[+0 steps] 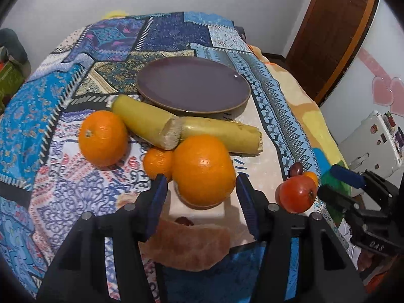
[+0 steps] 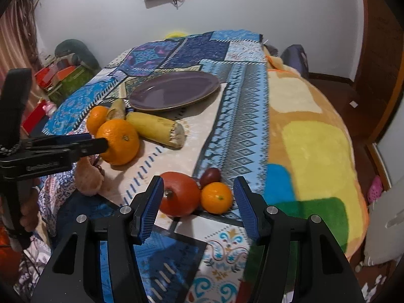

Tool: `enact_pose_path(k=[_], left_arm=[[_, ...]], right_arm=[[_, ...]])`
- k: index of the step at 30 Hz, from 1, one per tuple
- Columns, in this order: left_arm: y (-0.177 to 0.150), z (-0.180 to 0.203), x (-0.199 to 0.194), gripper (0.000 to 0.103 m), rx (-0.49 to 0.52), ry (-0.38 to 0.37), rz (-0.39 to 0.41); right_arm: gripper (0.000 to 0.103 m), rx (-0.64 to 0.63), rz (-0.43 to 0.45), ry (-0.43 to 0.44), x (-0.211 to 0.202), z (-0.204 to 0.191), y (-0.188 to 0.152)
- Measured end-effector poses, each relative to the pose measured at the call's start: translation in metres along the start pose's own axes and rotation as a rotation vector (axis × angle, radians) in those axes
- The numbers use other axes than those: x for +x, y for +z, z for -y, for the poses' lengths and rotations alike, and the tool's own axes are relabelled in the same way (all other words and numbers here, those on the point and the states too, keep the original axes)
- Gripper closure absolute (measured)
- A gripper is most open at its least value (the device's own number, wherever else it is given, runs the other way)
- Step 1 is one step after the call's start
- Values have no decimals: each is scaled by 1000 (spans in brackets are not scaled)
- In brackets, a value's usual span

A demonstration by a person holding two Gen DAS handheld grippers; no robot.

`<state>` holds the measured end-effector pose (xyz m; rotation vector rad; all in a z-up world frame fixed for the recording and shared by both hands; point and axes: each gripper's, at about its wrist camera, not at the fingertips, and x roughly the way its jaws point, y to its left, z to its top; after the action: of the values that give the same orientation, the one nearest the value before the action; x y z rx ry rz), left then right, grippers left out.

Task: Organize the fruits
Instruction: 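Grasp the red tomato with the right gripper while the left gripper grasps a large orange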

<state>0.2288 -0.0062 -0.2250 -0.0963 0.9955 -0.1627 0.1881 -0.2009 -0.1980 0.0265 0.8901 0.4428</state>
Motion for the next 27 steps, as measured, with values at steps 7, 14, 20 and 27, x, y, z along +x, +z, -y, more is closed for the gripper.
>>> enact_pose_path(k=[7, 14, 20, 27], left_arm=[[3, 5, 14, 45, 9, 22, 2], [3, 7, 15, 45, 11, 36, 31], [1, 10, 12, 46, 24, 44, 32], [-7, 10, -6, 47, 28, 14, 42]], right_arm=[[49, -24, -36, 41, 14, -12, -2], [49, -50, -56, 32, 25, -17, -4], [49, -87, -51, -4, 28, -22, -5], [47, -112, -58, -23, 30, -26, -5]])
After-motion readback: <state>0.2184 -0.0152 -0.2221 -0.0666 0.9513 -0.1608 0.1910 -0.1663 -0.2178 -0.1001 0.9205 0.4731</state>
